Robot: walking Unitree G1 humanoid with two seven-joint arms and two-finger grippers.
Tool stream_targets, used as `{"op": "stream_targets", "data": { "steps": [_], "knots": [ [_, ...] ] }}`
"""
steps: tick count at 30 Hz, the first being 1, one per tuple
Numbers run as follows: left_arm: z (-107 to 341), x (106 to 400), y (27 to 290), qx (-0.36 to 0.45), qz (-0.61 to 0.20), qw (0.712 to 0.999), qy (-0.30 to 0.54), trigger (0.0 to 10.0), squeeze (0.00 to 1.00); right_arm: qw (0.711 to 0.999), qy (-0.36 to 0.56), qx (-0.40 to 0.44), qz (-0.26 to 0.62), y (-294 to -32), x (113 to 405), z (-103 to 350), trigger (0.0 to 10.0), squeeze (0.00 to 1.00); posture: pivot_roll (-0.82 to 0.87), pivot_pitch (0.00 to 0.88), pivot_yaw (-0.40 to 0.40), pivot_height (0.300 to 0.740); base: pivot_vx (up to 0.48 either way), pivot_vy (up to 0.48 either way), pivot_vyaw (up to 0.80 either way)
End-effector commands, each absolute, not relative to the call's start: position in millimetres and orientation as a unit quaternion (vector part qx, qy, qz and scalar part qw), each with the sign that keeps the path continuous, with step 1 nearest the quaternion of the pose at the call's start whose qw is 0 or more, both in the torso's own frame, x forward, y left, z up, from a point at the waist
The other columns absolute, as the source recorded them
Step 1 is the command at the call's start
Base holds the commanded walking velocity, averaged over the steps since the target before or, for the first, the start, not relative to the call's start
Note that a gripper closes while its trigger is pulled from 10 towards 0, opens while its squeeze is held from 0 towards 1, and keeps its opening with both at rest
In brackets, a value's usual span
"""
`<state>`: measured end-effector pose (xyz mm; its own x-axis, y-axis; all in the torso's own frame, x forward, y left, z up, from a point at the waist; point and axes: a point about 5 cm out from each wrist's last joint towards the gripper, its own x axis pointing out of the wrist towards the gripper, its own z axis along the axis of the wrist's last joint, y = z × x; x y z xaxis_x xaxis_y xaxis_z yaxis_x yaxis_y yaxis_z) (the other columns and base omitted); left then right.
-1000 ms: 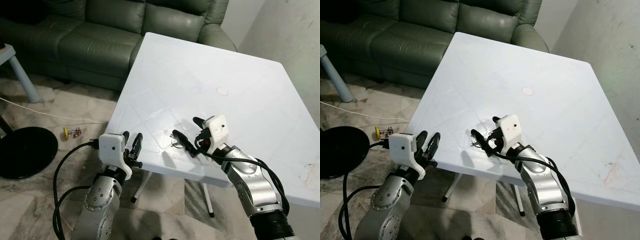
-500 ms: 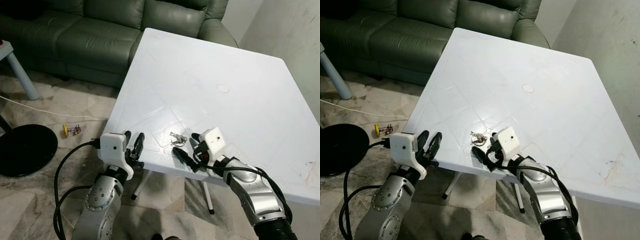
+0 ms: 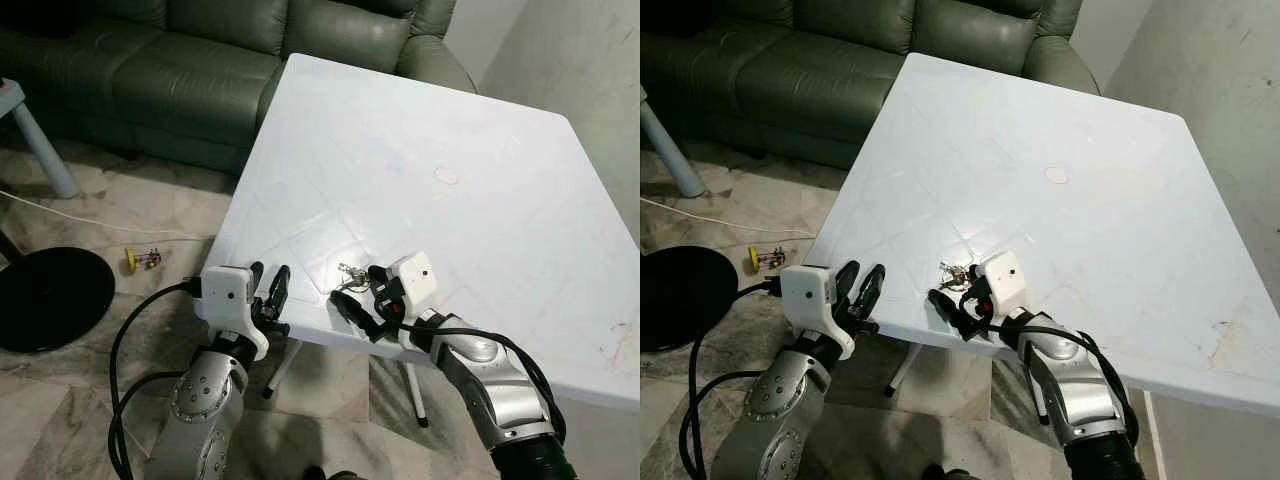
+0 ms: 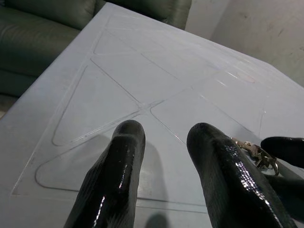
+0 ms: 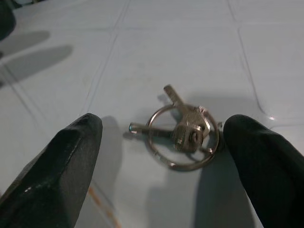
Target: Hang keys on a hook
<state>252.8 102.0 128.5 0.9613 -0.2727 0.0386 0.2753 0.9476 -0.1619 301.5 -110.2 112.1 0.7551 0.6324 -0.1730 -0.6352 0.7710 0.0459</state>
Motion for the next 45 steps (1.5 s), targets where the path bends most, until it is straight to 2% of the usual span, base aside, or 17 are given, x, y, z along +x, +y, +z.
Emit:
{"op": "stream_targets", "data": {
  "steps": [1,14,17,18,19,20,21,22,23,24,26,27,45],
  "knots": [
    [131,251,97,-0.09,-0.144,0.985,-0.008,10.0,0.0,0.942,0.081,0.004,0.327,-114,305,120,10.0,0.0,0.18,0.17,-0.179,0.74,0.0,0.0,0.0],
    [131,251,96,-0.093,-0.142,0.985,-0.009,10.0,0.0,0.949,0.114,0.011,0.293,-114,312,115,10.0,0.0,0.18,0.172,-0.18,0.74,0.0,0.0,0.0],
    [132,251,97,-0.094,-0.142,0.985,-0.01,10.0,0.0,0.947,0.133,-0.005,0.291,-116,310,110,9.7,0.0,0.18,0.174,-0.181,0.74,0.0,0.0,0.0],
    [132,251,97,-0.094,-0.141,0.985,-0.01,10.0,0.0,0.947,0.14,-0.006,0.291,-117,310,108,9.0,0.0,0.18,0.174,-0.181,0.74,0.0,0.0,0.0],
    [132,251,97,-0.094,-0.141,0.985,-0.01,10.0,0.0,0.947,0.14,-0.006,0.291,-117,310,108,9.0,0.0,0.18,0.174,-0.181,0.74,0.0,0.0,0.0],
    [132,251,97,-0.094,-0.14,0.986,-0.01,10.0,0.0,0.945,0.155,-0.012,0.289,-119,309,104,8.1,0.0,0.18,0.175,-0.181,0.74,0.0,0.0,0.0],
    [132,251,97,-0.094,-0.14,0.986,-0.01,10.0,0.0,0.944,0.161,-0.013,0.288,-120,309,102,8.1,0.0,0.18,0.175,-0.181,0.74,0.0,0.0,0.0],
    [132,251,97,-0.095,-0.14,0.986,-0.01,10.0,0.0,0.943,0.162,-0.014,0.289,-120,309,102,7.3,0.0,0.18,0.175,-0.181,0.74,0.0,0.0,0.0],
    [132,251,97,-0.095,-0.14,0.985,-0.01,10.0,0.0,0.943,0.162,-0.016,0.291,-121,309,101,6.0,0.0,0.18,0.175,-0.181,0.74,0.0,0.0,0.0],
    [132,251,97,-0.096,-0.14,0.986,-0.01,10.0,0.0,0.941,0.164,-0.018,0.295,-122,308,101,1.8,0.0,0.18,0.175,-0.181,0.74,0.0,0.0,0.0],
    [132,251,97,-0.096,-0.139,0.986,-0.01,10.0,0.0,0.941,0.165,-0.018,0.296,-122,308,100,1.8,0.0,0.18,0.175,-0.181,0.74,0.0,0.0,0.0],
    [132,251,97,-0.097,-0.139,0.985,-0.011,10.0,0.0,0.941,0.164,-0.019,0.295,-122,308,101,0.0,0.0,0.18,0.176,-0.18,0.74,0.0,0.0,0.0],
    [132,251,97,-0.098,-0.138,0.985,-0.011,10.0,0.0,0.943,0.16,-0.023,0.292,-124,308,102,0.0,0.0,0.18,0.173,-0.178,0.74,0.0,0.0,0.0]
  ]
}}
